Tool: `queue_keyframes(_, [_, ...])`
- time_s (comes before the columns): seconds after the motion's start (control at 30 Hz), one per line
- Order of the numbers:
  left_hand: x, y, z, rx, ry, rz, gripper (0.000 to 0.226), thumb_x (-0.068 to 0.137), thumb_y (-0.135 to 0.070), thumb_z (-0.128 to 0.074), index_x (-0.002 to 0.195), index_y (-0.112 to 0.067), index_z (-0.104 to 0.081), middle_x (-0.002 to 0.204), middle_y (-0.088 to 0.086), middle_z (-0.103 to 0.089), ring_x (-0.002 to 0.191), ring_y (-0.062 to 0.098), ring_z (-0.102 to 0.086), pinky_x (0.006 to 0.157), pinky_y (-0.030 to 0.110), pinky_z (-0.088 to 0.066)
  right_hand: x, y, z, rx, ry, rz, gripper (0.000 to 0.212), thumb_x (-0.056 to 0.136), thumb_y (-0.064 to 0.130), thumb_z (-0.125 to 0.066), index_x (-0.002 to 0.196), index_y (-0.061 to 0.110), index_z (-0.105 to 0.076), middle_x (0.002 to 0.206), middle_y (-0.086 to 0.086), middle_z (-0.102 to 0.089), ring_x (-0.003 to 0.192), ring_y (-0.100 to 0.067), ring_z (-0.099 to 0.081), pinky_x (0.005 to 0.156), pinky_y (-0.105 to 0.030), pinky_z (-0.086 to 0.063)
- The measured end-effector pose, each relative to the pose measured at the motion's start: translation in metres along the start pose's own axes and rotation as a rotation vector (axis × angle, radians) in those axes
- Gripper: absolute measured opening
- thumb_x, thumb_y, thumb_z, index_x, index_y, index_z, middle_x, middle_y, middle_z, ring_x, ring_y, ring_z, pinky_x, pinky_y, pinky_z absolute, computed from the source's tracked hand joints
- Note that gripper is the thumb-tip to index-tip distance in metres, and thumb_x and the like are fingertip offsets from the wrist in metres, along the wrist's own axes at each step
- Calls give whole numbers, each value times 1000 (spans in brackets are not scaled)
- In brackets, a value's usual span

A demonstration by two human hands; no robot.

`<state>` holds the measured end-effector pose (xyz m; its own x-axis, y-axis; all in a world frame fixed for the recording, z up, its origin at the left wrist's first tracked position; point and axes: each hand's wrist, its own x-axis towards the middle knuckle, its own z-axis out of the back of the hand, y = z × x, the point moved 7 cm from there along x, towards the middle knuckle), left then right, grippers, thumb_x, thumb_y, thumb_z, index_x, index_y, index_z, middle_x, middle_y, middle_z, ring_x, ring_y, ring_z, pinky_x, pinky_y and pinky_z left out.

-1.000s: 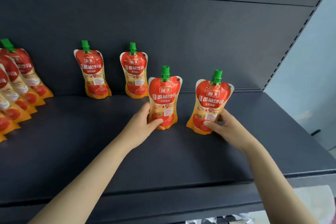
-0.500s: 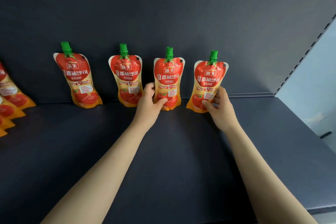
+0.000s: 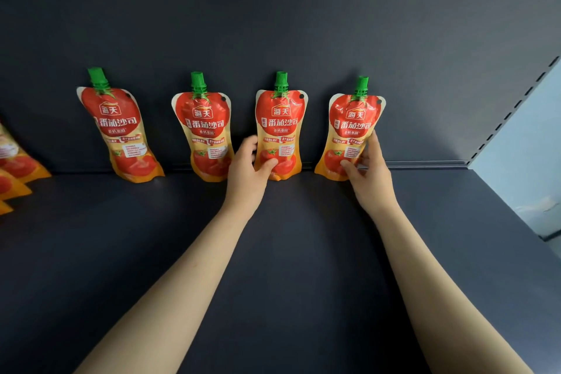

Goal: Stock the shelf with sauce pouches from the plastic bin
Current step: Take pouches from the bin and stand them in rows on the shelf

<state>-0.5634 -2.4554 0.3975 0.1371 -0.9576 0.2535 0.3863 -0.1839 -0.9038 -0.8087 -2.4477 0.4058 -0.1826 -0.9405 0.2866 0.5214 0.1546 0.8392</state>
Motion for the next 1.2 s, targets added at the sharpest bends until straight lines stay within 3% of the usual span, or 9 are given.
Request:
queue_keyframes(0.17, [-2, -2, -2, 11, -14, 18, 49, 91, -18, -67, 134, -14, -45, 131, 0, -56, 114, 10, -54, 80, 13, -45, 5, -8, -3, -35, 8, -13, 78, 94, 19, -60, 153, 36, -12, 135, 7, -54, 118, -14, -54, 99, -33, -47])
queue_keyframes(0.3, [-4, -4, -2, 80, -37, 3, 50, 91, -21, -67, 134, -11, -45, 132, 5, -57, 120, 17, -55, 89, 25, -47, 5, -9, -6, -51, -3, -13, 83, 94, 22, -60, 154, 37, -4, 139, 1, -52, 124, -20, -53, 102, -36, -44])
queue_keyframes(0.43, [-6, -5, -2, 174, -62, -11, 46, 90, -25, -67, 130, -10, -49, 127, 6, -61, 117, 20, -58, 90, 29, -51, 3, -10, -5, -72, -7, -28, 87, 94, 23, -61, 154, 33, 2, 140, -3, -49, 123, -22, -52, 96, -30, -41])
queue_keyframes(0.63, [-18, -19, 4, 308, -118, -10, 56, 91, -25, -66, 140, -10, -44, 133, 8, -59, 123, 24, -56, 97, 37, -51, -11, -6, 13, -112, -43, -100, 82, 91, 33, -65, 155, 23, -13, 147, -11, -33, 124, -19, -46, 96, -26, -38])
queue_keyframes(0.77, [-40, -42, 17, 321, -93, -91, 53, 92, -19, -64, 141, -11, -44, 137, 6, -56, 125, 22, -54, 95, 27, -44, -38, 12, 38, -163, -74, -66, 68, 90, 29, -66, 149, 17, -34, 149, -8, -38, 137, -21, -38, 102, -21, -28])
queue_keyframes(0.9, [-72, -66, 36, 371, -15, -227, 46, 93, -25, -63, 135, -16, -49, 132, 3, -57, 119, 20, -55, 86, 23, -41, -87, 42, 75, -295, -138, -12, 55, 90, 24, -65, 140, 12, -47, 142, -9, -47, 134, -24, -41, 107, -26, -29])
queue_keyframes(1.03, [-120, -81, 52, 387, 117, -353, 46, 94, -27, -60, 137, -15, -50, 137, 4, -51, 122, 23, -51, 95, 37, -46, -170, 62, 109, -448, -228, -17, 49, 89, 27, -66, 134, 13, -53, 136, -10, -51, 127, -34, -45, 106, -39, -36])
queue_keyframes(1.2, [-211, -87, 53, 339, 339, -543, 44, 94, -22, -60, 136, -15, -51, 137, 3, -50, 124, 26, -48, 100, 40, -43, -311, 67, 137, -575, -358, -165, 45, 87, 23, -68, 130, 12, -57, 133, -13, -54, 125, -36, -47, 105, -39, -33])
